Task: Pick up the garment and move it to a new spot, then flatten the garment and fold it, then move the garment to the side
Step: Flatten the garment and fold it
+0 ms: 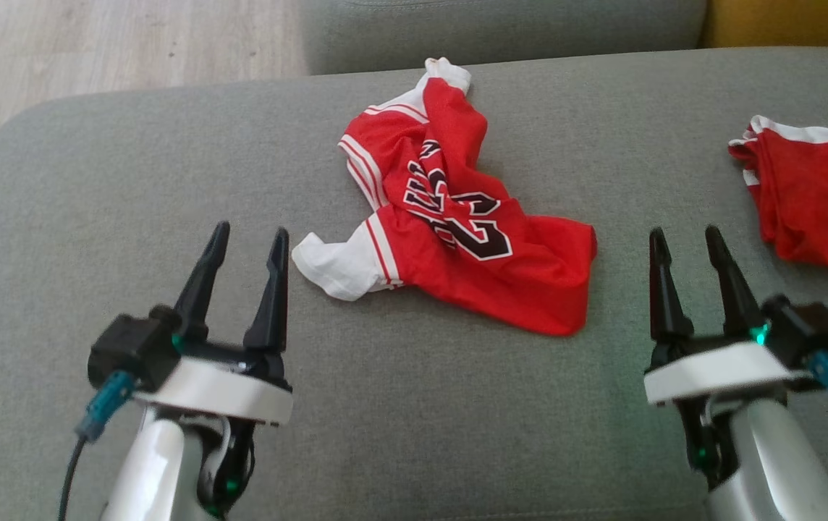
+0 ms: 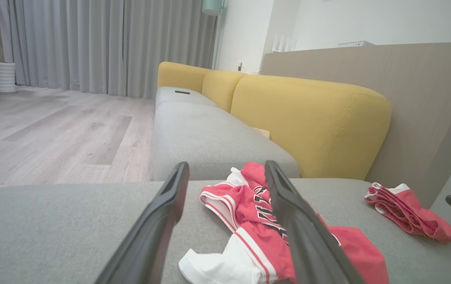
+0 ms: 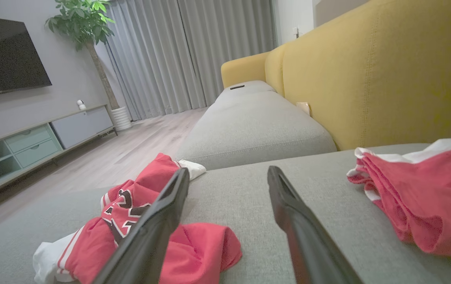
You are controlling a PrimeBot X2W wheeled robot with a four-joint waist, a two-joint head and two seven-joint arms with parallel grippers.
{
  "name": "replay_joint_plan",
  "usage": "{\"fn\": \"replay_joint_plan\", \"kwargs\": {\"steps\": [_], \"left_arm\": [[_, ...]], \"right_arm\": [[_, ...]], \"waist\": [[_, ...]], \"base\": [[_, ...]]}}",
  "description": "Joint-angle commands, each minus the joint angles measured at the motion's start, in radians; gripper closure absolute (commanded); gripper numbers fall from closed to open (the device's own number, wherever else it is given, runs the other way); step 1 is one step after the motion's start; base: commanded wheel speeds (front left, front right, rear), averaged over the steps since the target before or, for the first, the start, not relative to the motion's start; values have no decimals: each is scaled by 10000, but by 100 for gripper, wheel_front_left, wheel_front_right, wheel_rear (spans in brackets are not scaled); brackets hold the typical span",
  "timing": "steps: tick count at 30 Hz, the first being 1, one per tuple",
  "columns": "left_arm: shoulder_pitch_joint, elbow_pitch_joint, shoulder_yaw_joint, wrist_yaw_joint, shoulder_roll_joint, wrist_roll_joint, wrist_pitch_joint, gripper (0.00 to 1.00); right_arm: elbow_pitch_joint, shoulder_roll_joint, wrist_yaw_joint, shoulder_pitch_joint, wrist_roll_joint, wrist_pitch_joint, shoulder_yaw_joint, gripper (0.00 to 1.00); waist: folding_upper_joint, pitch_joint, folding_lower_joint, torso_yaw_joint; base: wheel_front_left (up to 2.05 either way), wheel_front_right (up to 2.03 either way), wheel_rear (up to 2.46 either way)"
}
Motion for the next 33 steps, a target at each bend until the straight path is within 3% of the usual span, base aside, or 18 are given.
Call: {"fn": "replay_joint_plan", "kwargs": {"steps": [1,16,33], "left_arm": [[-127,-271,318,-10,54,32,-51,0],[-274,167,199,-23,54,186,-51,0],[-3662,5782,130,80,374,968,-46,0]], "right_arm": [[-410,78,-9,-257,73,-108,228,0],[-1110,80,-9,135,-59,-108,128,0],[-1125,81,-9,-314,-433,-80,312,0]], "waist": [[0,1,1,-34],[0,387,1,-239],[0,1697,1,-821]], "base": [[0,0,0],[0,0,0],[0,0,0]]}}
